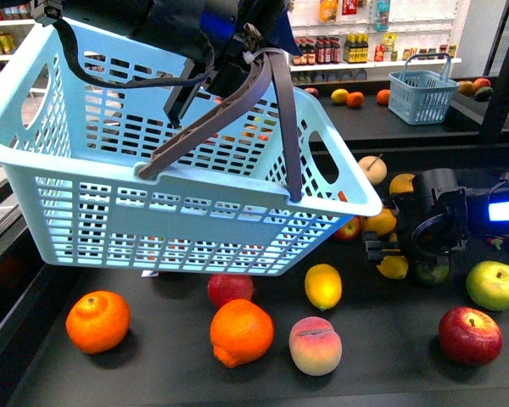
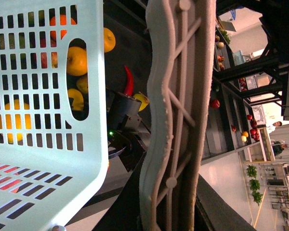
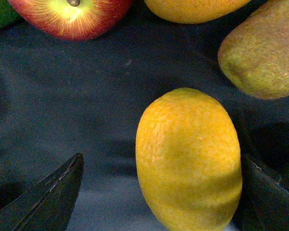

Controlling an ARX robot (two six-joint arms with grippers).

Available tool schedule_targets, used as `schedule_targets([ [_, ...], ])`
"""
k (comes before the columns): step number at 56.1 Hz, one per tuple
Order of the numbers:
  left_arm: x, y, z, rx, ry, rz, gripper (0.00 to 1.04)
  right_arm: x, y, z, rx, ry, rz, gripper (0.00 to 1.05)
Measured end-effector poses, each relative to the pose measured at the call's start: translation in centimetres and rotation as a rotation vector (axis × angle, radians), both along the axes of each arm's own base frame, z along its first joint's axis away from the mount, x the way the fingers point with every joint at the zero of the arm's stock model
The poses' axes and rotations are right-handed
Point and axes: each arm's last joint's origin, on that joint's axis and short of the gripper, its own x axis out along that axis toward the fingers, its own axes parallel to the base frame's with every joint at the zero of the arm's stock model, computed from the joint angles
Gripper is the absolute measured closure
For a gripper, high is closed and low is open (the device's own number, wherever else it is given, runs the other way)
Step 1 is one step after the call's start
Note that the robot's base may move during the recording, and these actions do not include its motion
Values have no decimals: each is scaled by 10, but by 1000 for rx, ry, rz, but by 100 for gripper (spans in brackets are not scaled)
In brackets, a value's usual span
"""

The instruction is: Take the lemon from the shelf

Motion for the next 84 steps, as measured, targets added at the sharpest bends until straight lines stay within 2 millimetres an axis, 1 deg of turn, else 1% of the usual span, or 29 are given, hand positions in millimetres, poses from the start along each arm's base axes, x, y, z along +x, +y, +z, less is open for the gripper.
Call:
schedule_targets([
  [16, 0, 0, 0, 0, 0, 0, 91, 2, 5, -5, -28, -12, 1, 8],
  [21, 0, 0, 0, 0, 0, 0, 91, 1, 4, -7, -34, -8, -8, 24],
  [22, 0, 0, 0, 0, 0, 0, 91, 1, 4, -7, -34, -8, -8, 24],
  [23, 0, 0, 0, 0, 0, 0, 91, 1, 3, -8, -36, -6, -10, 28],
  [24, 0, 0, 0, 0, 0, 0, 91, 1, 3, -8, -36, -6, -10, 28],
  [27, 0, 0, 0, 0, 0, 0, 91, 0, 1, -10, -38, -2, -16, 39],
  [29, 0, 0, 0, 0, 0, 0, 91, 0, -1, -10, -37, -3, -18, 45],
  [30, 0, 0, 0, 0, 0, 0, 91, 0, -1, -10, -37, -3, -18, 45],
  [32, 0, 0, 0, 0, 0, 0, 91, 0, -2, -10, -39, -3, -22, 49],
  [35, 0, 0, 0, 0, 0, 0, 91, 0, -4, -10, -42, -3, -26, 51],
  [41, 0, 0, 0, 0, 0, 0, 91, 0, -8, -10, -39, -6, -31, 52],
  [45, 0, 0, 0, 0, 0, 0, 91, 2, -12, -4, -29, -48, -34, 52],
  [49, 0, 0, 0, 0, 0, 0, 91, 0, -18, 13, -29, -103, -36, 52],
  [51, 0, 0, 0, 1, 0, 0, 91, -2, -22, 25, -25, -130, -38, 52],
  [53, 0, 0, 0, 1, 0, 0, 91, -7, -27, 46, -18, -174, -36, 52],
  [54, 0, 0, 0, 0, 0, 0, 91, -9, -29, 52, -18, -186, -36, 52],
  [55, 0, 0, 0, 0, 0, 0, 91, -14, -33, 71, -19, -225, -36, 52],
  [57, 0, 0, 0, 0, 0, 0, 91, -22, -38, 97, -8, -276, -34, 52],
  [58, 0, 0, 0, 0, 0, -1, 91, -30, -41, 117, 2, -310, -24, 52],
  [60, 0, 0, 0, 0, 0, -1, 91, -42, -44, 142, 17, -350, -15, 52],
  [61, 0, 0, 0, 0, 0, 0, 91, -52, -45, 158, 35, -372, -8, 53],
  [62, 0, 0, 0, 0, 0, 0, 91, -58, -46, 168, 42, -384, -1, 53],
  [63, 0, 0, 0, 0, 0, 0, 91, -62, -46, 172, 47, -389, 2, 53],
  [65, 0, 0, 0, 0, 0, 0, 91, -76, -44, 188, 68, -402, 18, 54],
  [70, 0, 0, 0, 0, 0, 0, 91, -98, -38, 204, 121, -404, 51, 54],
  [75, 0, 0, 0, 0, 0, 0, 91, -125, -22, 217, 194, -397, 103, 54],
  [80, 0, 0, 0, 0, 0, 0, 91, -140, -6, 225, 240, -401, 153, 54],
  [84, 0, 0, 0, 0, 0, 0, 91, -147, 5, 230, 266, -411, 181, 54],
])
